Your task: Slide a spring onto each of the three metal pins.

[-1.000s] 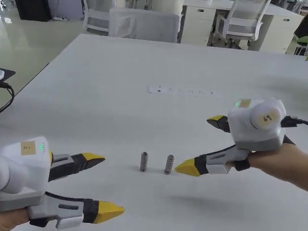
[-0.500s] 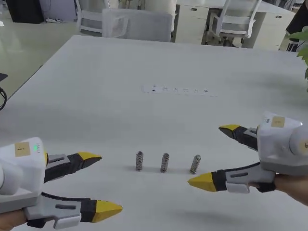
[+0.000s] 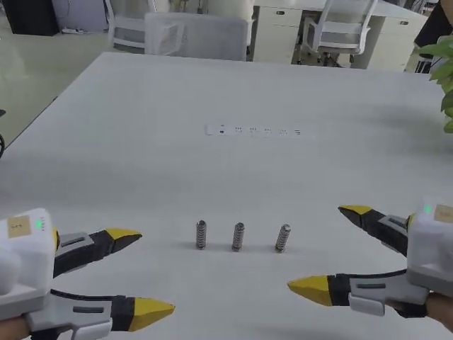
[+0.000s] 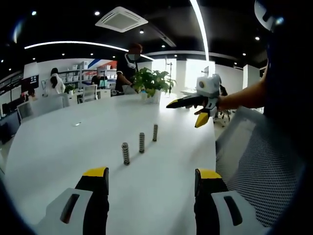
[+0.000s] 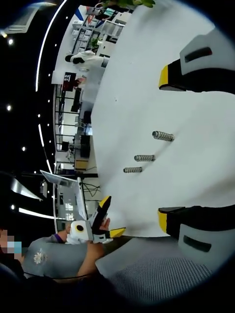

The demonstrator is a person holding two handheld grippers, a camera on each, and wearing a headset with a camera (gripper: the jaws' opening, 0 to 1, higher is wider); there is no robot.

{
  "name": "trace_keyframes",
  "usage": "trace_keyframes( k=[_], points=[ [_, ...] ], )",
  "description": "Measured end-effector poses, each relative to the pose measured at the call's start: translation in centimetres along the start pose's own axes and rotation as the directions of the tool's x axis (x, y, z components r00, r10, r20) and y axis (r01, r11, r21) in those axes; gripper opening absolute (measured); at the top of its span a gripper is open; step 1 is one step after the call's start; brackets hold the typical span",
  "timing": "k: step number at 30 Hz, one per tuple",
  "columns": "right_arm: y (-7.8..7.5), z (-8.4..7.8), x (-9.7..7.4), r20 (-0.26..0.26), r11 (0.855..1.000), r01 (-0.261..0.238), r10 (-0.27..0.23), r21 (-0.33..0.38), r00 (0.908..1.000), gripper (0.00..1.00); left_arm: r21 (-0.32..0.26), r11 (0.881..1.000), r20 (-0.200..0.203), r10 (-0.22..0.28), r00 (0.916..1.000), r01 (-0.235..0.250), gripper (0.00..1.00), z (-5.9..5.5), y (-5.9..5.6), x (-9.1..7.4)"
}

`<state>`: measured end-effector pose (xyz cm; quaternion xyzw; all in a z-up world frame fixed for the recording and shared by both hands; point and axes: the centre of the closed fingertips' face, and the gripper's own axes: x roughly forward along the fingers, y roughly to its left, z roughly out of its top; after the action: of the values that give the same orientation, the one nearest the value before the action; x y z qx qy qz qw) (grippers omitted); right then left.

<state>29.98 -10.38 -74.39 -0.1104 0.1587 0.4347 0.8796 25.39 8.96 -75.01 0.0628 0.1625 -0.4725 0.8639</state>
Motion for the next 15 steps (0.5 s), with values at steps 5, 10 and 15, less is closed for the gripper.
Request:
trace_keyframes(
  k=[5, 10, 15],
  points=[
    [-0.1, -0.7, -0.7, 0.014, 0.999, 0.029, -0.029, 0.037, 0.9995, 0.99, -0.015, 1.000, -0.002, 0.002, 1.0000, -0.002, 0.68, -0.4, -0.2, 0.0],
    [0.4, -1.4, -1.1, 0.016, 0.998, 0.032, -0.033, 0.061, 0.9993, 0.99, -0.040, 0.999, 0.018, 0.019, 0.9997, -0.018, 0.68, -0.6, 0.0, 0.0],
    [1.4, -1.7, -0.9, 0.000, 0.999, 0.011, -0.011, 0.048, 0.9999, 0.99, -0.040, 0.999, 0.007, 0.009, 0.9999, -0.009, 0.68, -0.9, -0.3, 0.1]
  ],
)
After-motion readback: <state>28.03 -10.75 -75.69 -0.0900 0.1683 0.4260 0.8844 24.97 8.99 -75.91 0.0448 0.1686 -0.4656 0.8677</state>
